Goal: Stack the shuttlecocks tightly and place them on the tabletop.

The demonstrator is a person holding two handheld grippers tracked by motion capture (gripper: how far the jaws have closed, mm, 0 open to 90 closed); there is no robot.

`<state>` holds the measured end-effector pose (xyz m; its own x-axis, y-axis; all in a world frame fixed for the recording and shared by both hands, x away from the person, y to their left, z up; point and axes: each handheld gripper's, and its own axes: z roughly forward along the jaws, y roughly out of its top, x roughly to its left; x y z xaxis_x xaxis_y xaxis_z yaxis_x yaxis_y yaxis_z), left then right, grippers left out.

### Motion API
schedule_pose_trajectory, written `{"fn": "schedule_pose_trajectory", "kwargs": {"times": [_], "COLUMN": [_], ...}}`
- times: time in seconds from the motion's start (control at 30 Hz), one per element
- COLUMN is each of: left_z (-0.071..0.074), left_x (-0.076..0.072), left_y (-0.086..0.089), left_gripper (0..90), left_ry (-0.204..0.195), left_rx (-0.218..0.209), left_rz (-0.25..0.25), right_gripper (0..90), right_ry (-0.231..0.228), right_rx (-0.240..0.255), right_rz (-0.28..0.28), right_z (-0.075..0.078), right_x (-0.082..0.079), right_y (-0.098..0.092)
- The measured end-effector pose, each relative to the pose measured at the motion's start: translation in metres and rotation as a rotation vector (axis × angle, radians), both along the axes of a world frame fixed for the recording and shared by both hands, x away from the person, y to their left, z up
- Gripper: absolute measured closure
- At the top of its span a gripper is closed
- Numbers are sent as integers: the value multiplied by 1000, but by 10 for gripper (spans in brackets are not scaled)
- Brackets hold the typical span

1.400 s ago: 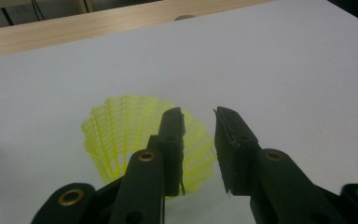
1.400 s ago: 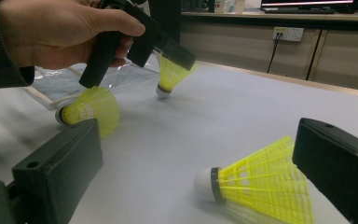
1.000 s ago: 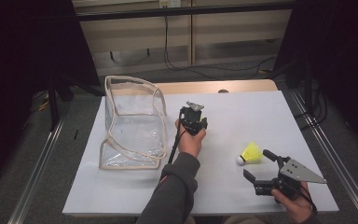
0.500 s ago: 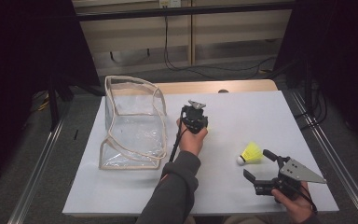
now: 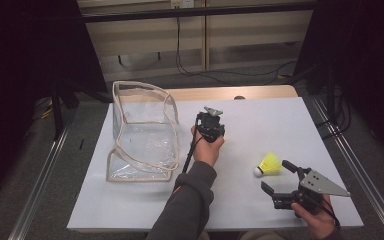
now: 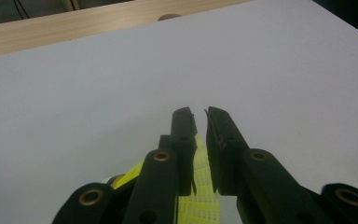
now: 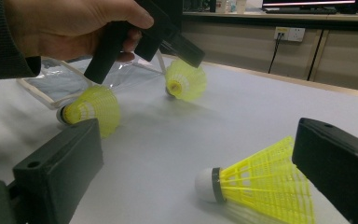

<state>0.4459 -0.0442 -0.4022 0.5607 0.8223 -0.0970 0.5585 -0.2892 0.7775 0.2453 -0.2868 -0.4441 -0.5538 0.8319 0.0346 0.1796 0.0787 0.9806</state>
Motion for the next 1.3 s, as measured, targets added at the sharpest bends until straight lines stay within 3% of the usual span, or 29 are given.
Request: {"fn": "schedule_pose_trajectory", "kwargs": {"times": [0.33, 1.0, 1.13, 1.3], "left_z": [0, 1, 1, 0], "left_x": [1, 8, 10, 11], "left_y": [-3, -7, -7, -7], "left_gripper": [796, 779, 774, 764], "left_ry": [20, -3, 11, -15], "left_rx": [-11, 10, 8, 14], "left_rz": [-13, -19, -21, -20], "right_gripper": [11, 12, 13, 12], "right_ry": [-1, 2, 2, 3], "right_rx": [-2, -3, -3, -2], "right_rz": [-1, 1, 1, 2], "right_z": [0, 0, 0, 0], "right_x": [0, 0, 0, 0], "right_y": [0, 0, 0, 0]}}
